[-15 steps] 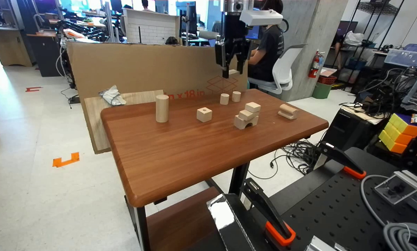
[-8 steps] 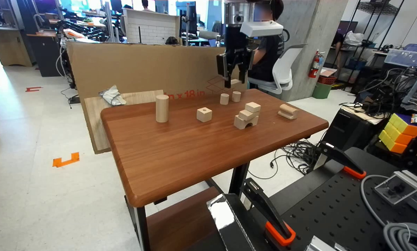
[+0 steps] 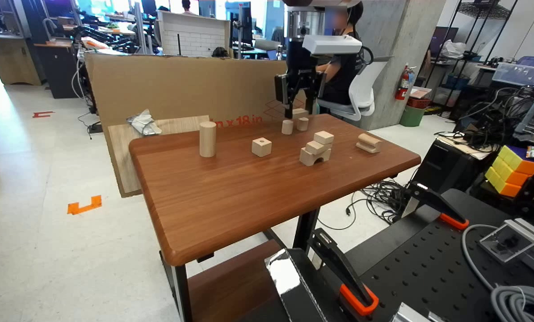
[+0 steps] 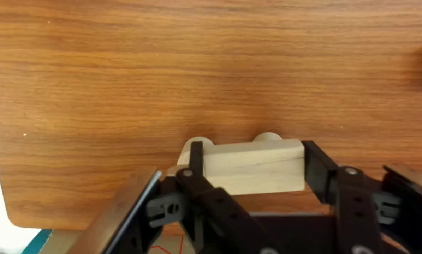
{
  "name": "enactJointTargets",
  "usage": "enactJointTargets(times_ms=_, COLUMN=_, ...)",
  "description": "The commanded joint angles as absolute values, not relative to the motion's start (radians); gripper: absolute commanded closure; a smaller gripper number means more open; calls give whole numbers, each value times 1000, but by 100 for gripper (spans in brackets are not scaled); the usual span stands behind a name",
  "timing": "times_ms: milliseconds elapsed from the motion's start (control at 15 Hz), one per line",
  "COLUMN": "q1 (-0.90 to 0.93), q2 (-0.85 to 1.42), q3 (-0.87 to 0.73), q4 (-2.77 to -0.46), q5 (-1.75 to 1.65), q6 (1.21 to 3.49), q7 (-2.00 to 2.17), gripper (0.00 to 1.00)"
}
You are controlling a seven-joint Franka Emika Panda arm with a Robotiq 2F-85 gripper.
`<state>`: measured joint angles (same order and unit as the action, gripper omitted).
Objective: Pick up the wooden cuboid from the table and put it on two cylindrical wooden blocks.
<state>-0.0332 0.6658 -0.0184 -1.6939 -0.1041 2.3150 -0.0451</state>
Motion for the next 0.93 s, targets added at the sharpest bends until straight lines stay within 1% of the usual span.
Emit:
enactJointTargets(times_ms=0, q1=-38, q2=668, q3=-15, q4=-1687, q5=-49, q6=2341, q7=-8, gripper=56)
enactJointTargets(times_ms=533, q1=-31, q2=684, q3=-57, q4=-1656, q5=-59, q6=2324, q7=25, gripper=56)
enactJointTargets(times_ms=867, q1=-33, q2=692, q3=-57, q4=-1652, q5=-53, q6=2326, q7=19, gripper=56)
